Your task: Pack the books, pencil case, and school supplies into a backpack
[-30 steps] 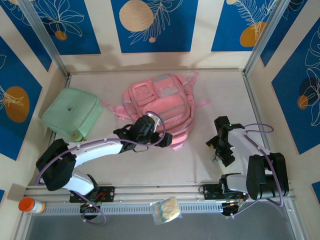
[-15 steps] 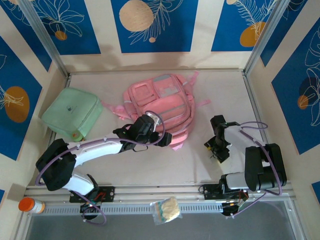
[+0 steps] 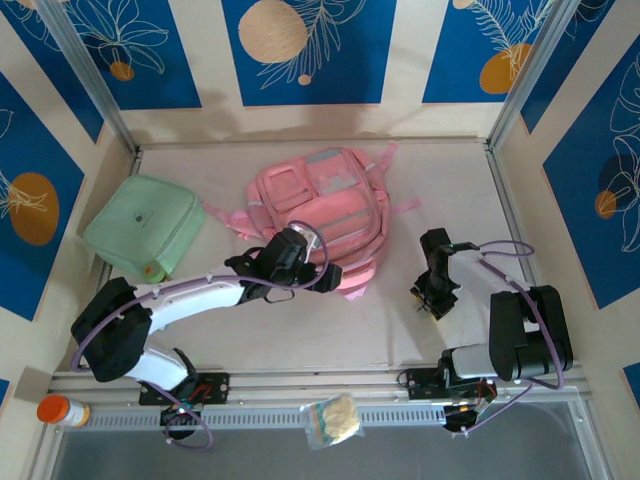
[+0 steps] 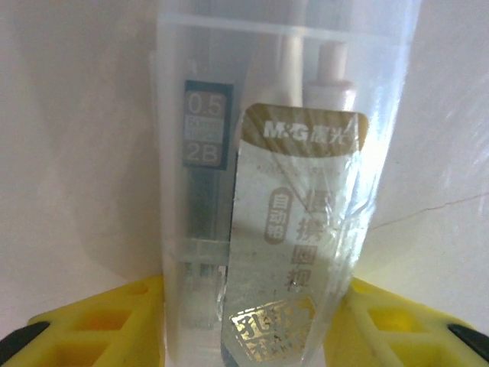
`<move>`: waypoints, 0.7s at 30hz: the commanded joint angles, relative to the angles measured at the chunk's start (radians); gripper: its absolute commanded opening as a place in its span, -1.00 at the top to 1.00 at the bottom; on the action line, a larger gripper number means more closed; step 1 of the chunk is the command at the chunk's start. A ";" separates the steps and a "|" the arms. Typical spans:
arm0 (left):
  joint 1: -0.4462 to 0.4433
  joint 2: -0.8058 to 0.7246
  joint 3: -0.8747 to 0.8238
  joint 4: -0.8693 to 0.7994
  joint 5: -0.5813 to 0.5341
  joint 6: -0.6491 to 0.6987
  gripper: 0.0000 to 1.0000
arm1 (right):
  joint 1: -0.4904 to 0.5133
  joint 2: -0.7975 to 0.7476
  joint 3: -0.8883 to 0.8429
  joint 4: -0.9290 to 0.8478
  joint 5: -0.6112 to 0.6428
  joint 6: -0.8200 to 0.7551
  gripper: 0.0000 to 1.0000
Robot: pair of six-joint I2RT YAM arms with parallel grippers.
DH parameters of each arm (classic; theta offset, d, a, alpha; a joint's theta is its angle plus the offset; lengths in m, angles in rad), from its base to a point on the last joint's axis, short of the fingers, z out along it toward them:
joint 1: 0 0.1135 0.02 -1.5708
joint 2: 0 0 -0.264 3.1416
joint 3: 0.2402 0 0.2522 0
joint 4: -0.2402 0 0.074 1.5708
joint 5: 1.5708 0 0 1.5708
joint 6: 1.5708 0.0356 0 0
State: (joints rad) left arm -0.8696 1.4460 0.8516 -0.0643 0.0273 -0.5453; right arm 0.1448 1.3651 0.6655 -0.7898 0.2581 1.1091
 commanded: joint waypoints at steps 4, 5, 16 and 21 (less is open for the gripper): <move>0.015 -0.038 0.016 -0.046 -0.010 0.007 -0.99 | 0.013 -0.007 0.026 0.015 -0.047 -0.066 0.10; 0.018 -0.044 0.022 -0.058 -0.018 0.015 -0.99 | 0.017 -0.011 0.033 0.010 -0.048 -0.077 0.11; 0.055 -0.030 0.192 -0.239 -0.129 0.503 -0.99 | 0.144 -0.078 0.170 -0.131 -0.027 -0.203 0.14; 0.055 0.093 0.262 -0.205 -0.153 0.718 -1.00 | 0.193 -0.075 0.241 -0.170 -0.043 -0.255 0.14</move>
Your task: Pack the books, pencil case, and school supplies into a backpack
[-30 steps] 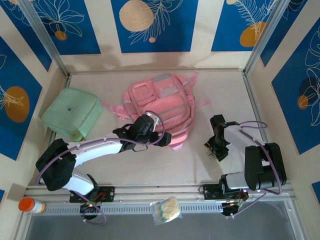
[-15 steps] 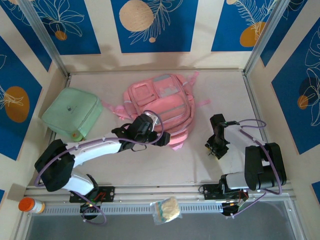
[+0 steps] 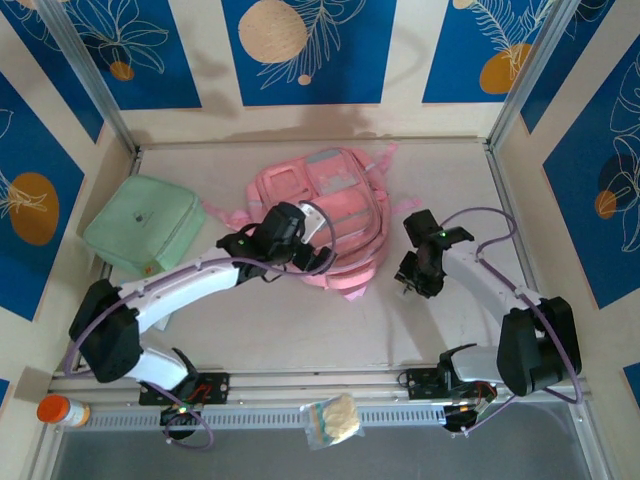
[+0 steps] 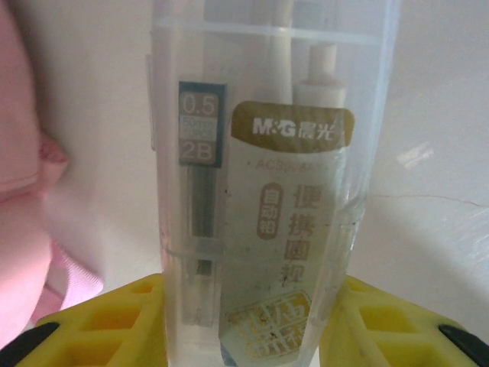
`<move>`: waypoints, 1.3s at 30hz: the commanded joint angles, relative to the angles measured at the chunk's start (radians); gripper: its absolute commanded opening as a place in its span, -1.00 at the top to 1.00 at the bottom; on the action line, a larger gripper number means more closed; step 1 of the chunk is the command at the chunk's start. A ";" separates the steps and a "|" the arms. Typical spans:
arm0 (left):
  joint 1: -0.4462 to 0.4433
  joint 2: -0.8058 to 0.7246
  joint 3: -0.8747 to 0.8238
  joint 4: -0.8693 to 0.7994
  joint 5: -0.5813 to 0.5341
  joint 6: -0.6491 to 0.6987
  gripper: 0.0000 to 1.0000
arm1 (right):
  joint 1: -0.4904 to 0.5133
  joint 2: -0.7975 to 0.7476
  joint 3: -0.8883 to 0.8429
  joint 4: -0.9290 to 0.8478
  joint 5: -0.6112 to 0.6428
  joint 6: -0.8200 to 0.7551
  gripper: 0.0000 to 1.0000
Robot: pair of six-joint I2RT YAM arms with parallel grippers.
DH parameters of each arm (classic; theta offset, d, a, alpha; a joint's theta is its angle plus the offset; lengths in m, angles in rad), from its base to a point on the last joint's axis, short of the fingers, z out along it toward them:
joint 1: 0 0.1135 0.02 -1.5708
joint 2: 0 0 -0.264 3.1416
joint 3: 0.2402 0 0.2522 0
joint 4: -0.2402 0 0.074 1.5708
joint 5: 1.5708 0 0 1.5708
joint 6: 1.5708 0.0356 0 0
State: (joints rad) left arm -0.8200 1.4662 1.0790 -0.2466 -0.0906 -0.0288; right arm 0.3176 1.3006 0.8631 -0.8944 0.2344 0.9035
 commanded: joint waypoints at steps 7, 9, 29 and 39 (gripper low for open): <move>0.008 0.229 0.143 -0.040 -0.069 0.334 -0.69 | 0.057 -0.006 0.094 -0.075 -0.029 -0.088 0.14; 0.013 0.260 0.169 -0.039 -0.098 0.344 -0.65 | 0.063 0.000 0.104 -0.078 -0.029 -0.095 0.14; 0.065 0.390 0.337 -0.139 0.061 0.406 -0.23 | 0.104 0.046 0.129 -0.058 -0.045 -0.121 0.13; 0.035 0.436 0.303 -0.018 -0.122 0.479 0.05 | 0.100 0.069 0.136 -0.046 -0.052 -0.130 0.13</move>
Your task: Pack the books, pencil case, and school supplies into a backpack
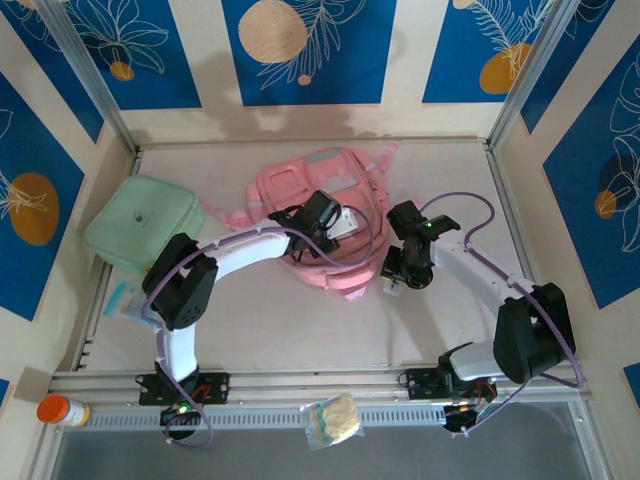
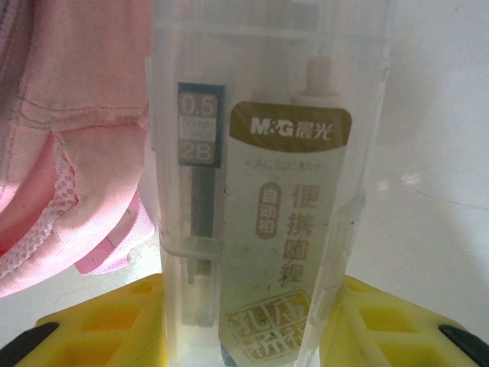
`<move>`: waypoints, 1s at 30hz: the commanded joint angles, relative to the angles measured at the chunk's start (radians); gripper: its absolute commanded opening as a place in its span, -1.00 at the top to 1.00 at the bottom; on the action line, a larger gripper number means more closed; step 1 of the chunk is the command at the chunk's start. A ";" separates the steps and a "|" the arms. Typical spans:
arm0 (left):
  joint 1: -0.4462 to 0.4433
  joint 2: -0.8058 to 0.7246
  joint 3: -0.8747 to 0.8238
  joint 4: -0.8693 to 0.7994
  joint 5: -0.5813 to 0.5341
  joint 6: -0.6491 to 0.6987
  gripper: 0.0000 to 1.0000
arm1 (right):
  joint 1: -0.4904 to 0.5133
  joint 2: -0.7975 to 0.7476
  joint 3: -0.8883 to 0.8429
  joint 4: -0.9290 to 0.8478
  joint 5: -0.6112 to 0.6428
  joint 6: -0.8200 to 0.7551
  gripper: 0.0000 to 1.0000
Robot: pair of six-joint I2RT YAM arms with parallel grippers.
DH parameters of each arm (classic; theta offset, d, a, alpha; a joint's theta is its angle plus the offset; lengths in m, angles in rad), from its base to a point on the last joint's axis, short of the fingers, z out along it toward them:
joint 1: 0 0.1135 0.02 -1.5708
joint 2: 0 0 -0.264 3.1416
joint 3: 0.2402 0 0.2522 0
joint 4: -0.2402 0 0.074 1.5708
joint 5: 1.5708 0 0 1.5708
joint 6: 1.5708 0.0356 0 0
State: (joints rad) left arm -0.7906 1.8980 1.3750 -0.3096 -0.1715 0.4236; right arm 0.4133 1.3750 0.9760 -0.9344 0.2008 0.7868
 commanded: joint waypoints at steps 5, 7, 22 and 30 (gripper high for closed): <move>0.027 -0.015 0.023 0.035 0.011 0.008 0.37 | 0.002 -0.011 0.027 -0.013 -0.015 -0.018 0.13; 0.034 -0.013 0.038 0.017 0.022 -0.001 0.55 | 0.004 -0.014 0.029 -0.017 -0.016 -0.020 0.14; 0.030 -0.116 0.124 -0.063 0.238 -0.332 1.00 | 0.033 0.018 0.127 -0.012 -0.113 -0.074 0.13; -0.065 -0.119 0.200 -0.117 0.221 -0.661 1.00 | 0.038 0.081 0.244 -0.013 -0.096 -0.133 0.11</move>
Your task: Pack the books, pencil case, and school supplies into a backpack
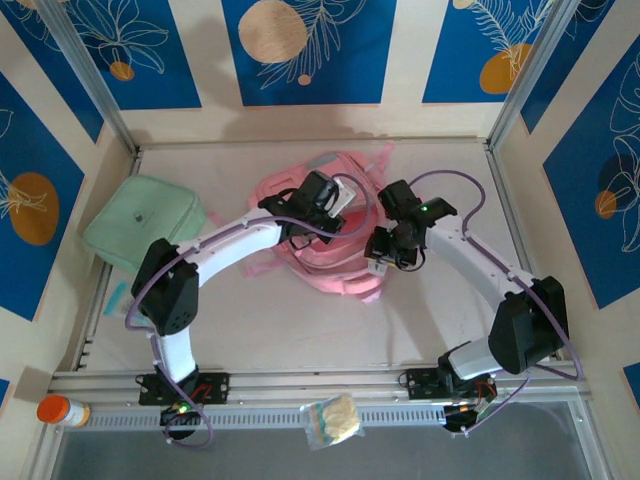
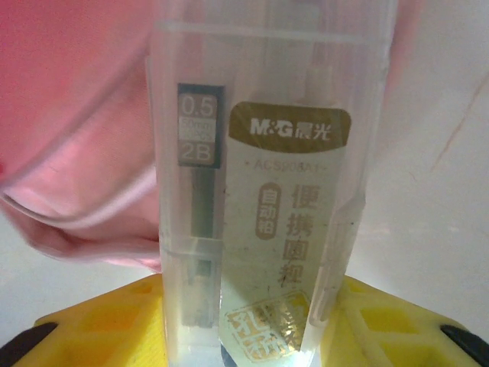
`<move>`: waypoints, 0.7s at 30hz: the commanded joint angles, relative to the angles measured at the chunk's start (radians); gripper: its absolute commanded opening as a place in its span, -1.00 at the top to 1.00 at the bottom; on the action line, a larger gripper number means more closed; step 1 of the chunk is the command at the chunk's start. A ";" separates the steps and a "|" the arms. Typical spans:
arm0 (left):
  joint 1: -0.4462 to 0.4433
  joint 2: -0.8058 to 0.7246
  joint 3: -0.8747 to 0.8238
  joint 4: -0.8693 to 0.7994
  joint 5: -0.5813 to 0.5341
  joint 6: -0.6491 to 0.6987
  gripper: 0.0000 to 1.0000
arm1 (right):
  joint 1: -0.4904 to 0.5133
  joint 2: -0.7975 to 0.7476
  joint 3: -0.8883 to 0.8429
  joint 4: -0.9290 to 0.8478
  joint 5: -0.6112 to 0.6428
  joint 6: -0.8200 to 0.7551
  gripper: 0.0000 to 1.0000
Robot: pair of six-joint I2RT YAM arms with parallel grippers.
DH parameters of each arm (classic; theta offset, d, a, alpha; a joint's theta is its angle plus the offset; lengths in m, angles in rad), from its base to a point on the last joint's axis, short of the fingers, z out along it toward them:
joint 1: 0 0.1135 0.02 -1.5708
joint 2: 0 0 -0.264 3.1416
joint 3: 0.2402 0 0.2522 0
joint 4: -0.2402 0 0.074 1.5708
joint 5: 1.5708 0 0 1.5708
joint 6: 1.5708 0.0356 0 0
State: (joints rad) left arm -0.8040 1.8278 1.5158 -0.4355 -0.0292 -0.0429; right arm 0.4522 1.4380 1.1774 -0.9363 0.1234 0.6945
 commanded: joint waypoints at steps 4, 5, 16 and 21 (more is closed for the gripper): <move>-0.084 -0.052 0.034 0.074 0.103 -0.383 1.00 | -0.037 0.071 0.110 -0.014 -0.057 -0.061 0.11; -0.089 -0.056 0.023 0.092 0.100 -0.421 1.00 | -0.040 0.085 0.129 -0.020 -0.049 -0.065 0.11; -0.087 -0.109 -0.072 0.212 -0.014 -0.534 1.00 | -0.055 0.182 0.119 0.127 -0.209 -0.004 -0.02; -0.077 -0.107 -0.087 0.212 -0.016 -0.534 1.00 | -0.074 0.157 0.094 0.158 -0.254 0.008 -0.37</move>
State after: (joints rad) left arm -0.8780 1.7752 1.4265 -0.3210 -0.0540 -0.5476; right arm 0.3759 1.6196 1.2861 -0.8520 -0.0265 0.6807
